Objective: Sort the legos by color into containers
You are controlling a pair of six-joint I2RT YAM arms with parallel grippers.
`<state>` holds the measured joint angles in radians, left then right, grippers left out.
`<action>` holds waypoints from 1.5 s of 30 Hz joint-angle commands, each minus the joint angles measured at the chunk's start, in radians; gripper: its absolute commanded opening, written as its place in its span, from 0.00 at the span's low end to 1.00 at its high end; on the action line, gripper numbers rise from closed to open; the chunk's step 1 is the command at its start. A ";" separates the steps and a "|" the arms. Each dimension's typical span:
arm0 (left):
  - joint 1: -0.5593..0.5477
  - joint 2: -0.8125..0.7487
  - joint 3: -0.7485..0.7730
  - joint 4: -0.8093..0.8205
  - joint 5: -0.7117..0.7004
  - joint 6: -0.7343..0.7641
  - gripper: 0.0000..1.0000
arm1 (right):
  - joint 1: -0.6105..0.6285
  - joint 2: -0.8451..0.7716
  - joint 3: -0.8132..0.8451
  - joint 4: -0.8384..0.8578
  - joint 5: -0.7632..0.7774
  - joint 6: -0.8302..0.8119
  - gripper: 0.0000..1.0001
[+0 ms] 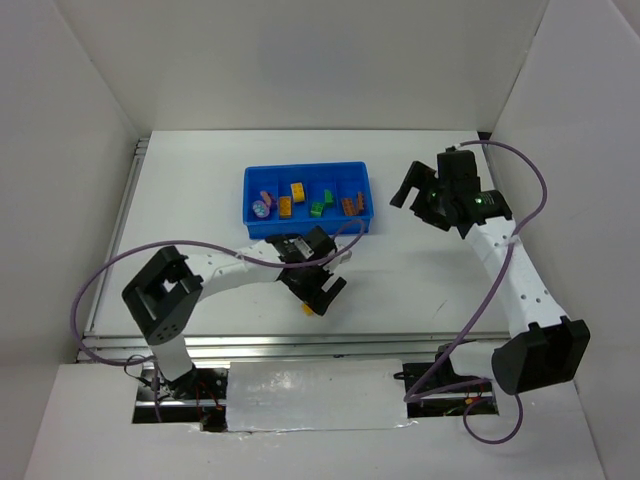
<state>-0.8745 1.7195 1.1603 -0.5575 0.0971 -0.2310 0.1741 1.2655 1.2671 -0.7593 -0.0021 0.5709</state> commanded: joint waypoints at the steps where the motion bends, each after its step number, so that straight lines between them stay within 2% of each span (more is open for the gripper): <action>1: -0.011 0.052 0.016 0.059 -0.017 0.019 1.00 | -0.001 -0.037 -0.015 0.052 -0.029 -0.025 1.00; 5: -0.017 0.103 0.026 0.068 -0.046 -0.001 0.94 | -0.002 -0.052 0.003 0.051 -0.026 -0.032 1.00; 11: -0.041 0.137 -0.008 0.077 -0.092 0.002 0.66 | -0.002 -0.046 0.021 0.054 -0.022 -0.036 1.00; 14: -0.044 0.135 -0.037 0.079 -0.127 -0.005 0.27 | -0.002 -0.041 0.025 0.052 -0.013 -0.034 1.00; 16: -0.043 0.118 -0.050 0.085 -0.143 -0.014 0.12 | -0.002 -0.034 0.038 0.049 -0.007 -0.031 1.00; 17: -0.043 0.114 -0.051 0.087 -0.169 -0.019 0.01 | -0.001 -0.029 0.044 0.043 0.000 -0.028 1.00; 20: -0.029 0.080 -0.019 0.082 -0.200 -0.036 0.00 | -0.002 -0.017 0.057 0.054 0.001 -0.010 1.00; 22: 0.021 0.040 0.018 0.073 -0.183 -0.053 0.00 | -0.002 -0.014 0.055 0.066 0.023 0.018 1.00; 27: 0.182 -0.008 0.267 0.016 -0.194 -0.125 0.00 | -0.016 -0.044 0.055 0.100 0.085 0.084 1.00; 30: 0.296 0.070 0.467 -0.010 -0.195 -0.146 0.00 | -0.019 -0.037 0.063 0.123 0.059 0.090 1.00; 31: 0.310 0.103 0.581 -0.042 -0.198 -0.159 0.00 | -0.019 -0.008 0.077 0.117 0.050 0.099 1.00; 34: 0.359 0.238 0.760 -0.081 -0.253 -0.200 0.00 | -0.019 0.037 0.083 0.120 0.014 0.113 1.00; 36: 0.394 0.303 0.786 -0.050 -0.273 -0.254 0.00 | -0.019 0.051 0.083 0.130 0.007 0.110 1.00; 38: 0.419 0.331 0.780 -0.004 -0.214 -0.298 0.00 | -0.018 0.081 0.101 0.129 0.013 0.104 1.00; 40: 0.439 0.370 0.795 0.047 -0.168 -0.314 0.00 | -0.019 0.106 0.130 0.111 0.016 0.098 1.00; 45: 0.457 0.417 0.817 0.059 -0.163 -0.320 0.00 | -0.019 0.146 0.144 0.110 0.014 0.084 1.00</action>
<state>-0.4217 2.1513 1.9537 -0.5220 -0.0948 -0.5167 0.1589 1.4040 1.3567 -0.6727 0.0109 0.6640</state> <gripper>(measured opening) 0.474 0.997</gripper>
